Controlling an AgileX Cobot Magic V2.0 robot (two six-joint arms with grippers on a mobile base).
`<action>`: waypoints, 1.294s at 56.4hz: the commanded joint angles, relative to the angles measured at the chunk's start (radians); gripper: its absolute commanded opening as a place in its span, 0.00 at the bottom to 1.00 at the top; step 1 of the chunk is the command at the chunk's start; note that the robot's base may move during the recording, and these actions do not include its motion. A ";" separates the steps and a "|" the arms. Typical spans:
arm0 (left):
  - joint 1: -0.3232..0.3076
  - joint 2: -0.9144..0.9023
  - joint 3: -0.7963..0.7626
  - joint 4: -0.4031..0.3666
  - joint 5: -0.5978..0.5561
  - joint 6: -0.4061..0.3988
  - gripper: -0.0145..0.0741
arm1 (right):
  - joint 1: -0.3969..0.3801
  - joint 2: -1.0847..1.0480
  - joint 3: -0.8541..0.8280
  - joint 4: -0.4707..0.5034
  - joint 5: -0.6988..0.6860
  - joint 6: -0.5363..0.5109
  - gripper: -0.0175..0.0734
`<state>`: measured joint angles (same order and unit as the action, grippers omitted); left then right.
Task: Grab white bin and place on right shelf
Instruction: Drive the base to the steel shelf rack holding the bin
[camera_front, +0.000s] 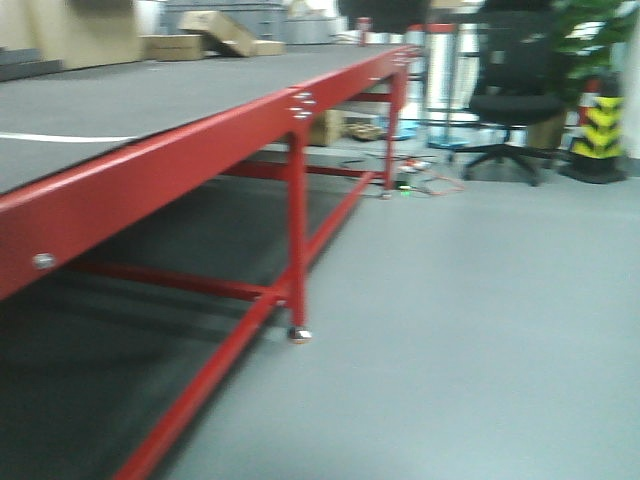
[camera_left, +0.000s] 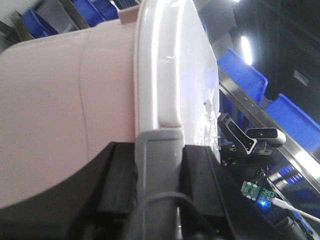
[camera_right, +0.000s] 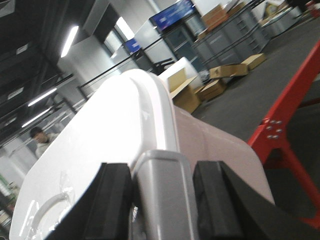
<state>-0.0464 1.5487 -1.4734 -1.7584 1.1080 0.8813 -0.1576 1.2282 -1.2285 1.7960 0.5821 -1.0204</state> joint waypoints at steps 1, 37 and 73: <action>-0.025 -0.055 -0.039 -0.090 0.218 0.040 0.03 | 0.009 -0.030 -0.034 0.114 0.044 -0.014 0.26; -0.025 -0.055 -0.039 -0.090 0.218 0.040 0.03 | 0.009 -0.030 -0.034 0.114 0.044 -0.014 0.26; -0.025 -0.055 -0.039 -0.090 0.218 0.040 0.03 | 0.009 -0.030 -0.034 0.114 0.044 -0.014 0.26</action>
<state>-0.0473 1.5487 -1.4734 -1.7579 1.1160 0.8813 -0.1576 1.2282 -1.2285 1.7960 0.5743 -1.0204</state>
